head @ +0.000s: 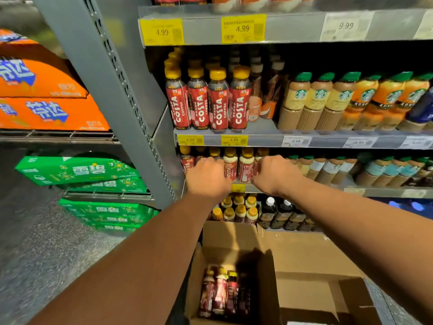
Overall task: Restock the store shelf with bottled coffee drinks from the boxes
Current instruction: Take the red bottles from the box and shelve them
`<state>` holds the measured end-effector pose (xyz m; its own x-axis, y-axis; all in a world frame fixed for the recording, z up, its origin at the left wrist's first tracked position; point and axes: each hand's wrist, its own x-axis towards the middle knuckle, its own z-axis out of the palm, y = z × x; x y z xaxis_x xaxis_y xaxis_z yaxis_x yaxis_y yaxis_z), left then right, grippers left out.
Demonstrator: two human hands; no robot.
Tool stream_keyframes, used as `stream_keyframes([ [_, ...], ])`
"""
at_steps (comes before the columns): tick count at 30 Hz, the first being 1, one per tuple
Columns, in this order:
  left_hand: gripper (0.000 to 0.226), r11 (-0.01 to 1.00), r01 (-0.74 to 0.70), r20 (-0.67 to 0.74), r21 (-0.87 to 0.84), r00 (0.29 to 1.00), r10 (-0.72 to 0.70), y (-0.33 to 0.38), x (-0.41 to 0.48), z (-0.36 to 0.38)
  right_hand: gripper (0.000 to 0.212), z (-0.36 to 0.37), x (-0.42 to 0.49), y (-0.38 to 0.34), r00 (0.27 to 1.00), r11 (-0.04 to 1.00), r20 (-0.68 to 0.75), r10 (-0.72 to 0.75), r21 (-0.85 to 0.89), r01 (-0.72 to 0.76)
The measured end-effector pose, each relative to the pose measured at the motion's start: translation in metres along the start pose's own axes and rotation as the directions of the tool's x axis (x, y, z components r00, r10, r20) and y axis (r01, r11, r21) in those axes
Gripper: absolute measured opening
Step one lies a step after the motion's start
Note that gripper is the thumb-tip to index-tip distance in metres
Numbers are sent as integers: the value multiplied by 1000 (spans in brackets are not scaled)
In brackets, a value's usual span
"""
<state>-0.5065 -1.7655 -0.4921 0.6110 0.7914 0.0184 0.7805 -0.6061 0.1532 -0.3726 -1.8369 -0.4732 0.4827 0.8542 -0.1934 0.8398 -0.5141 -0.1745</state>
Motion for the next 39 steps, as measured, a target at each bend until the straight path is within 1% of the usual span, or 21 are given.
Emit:
stream_keyframes([
  [4,28,996,82,58,26,995,-83,9,-20,29,30,29,-14,11,1000,999,14,14,41,-14],
  [7,24,996,93,107,13,990,-94,8,-36,57,14,59,-21,13,999,998,37,33,52,-35],
  [8,24,996,90,114,4,989,-89,7,-42,67,13,71,-23,15,998,998,58,29,45,-32],
  [11,25,998,66,126,-20,990,-62,3,-57,95,17,106,-29,22,995,999,100,12,38,-15],
  [14,19,997,50,169,-59,985,-40,-3,-71,124,21,140,-36,27,993,998,119,23,60,-31],
  [16,24,997,52,200,-59,979,-39,-8,-80,146,23,163,-42,30,988,995,153,36,91,-51],
  [19,29,995,59,207,-86,978,-40,-13,-92,181,31,199,-47,35,983,991,180,35,119,-57],
  [21,29,994,66,229,-85,972,-45,-15,-97,202,30,223,-47,38,981,988,189,44,140,-71],
  [26,25,995,37,260,-87,966,-13,-28,-105,269,31,290,-44,41,956,969,256,142,161,-187],
  [29,21,997,28,306,-69,952,-6,-39,-111,314,24,330,-48,48,933,942,313,180,217,-255],
  [31,21,998,28,344,-62,939,-5,-43,-114,344,20,358,-51,56,917,931,343,203,222,-289],
  [33,21,998,20,373,-62,928,5,-46,-119,375,22,388,-52,64,903,930,375,209,209,-302],
  [35,25,998,18,398,-63,917,8,-49,-124,404,27,417,-52,69,884,906,403,238,235,-351],
  [39,30,996,67,473,-52,880,-34,-58,-131,460,32,474,-49,70,842,871,452,293,238,-431],
])
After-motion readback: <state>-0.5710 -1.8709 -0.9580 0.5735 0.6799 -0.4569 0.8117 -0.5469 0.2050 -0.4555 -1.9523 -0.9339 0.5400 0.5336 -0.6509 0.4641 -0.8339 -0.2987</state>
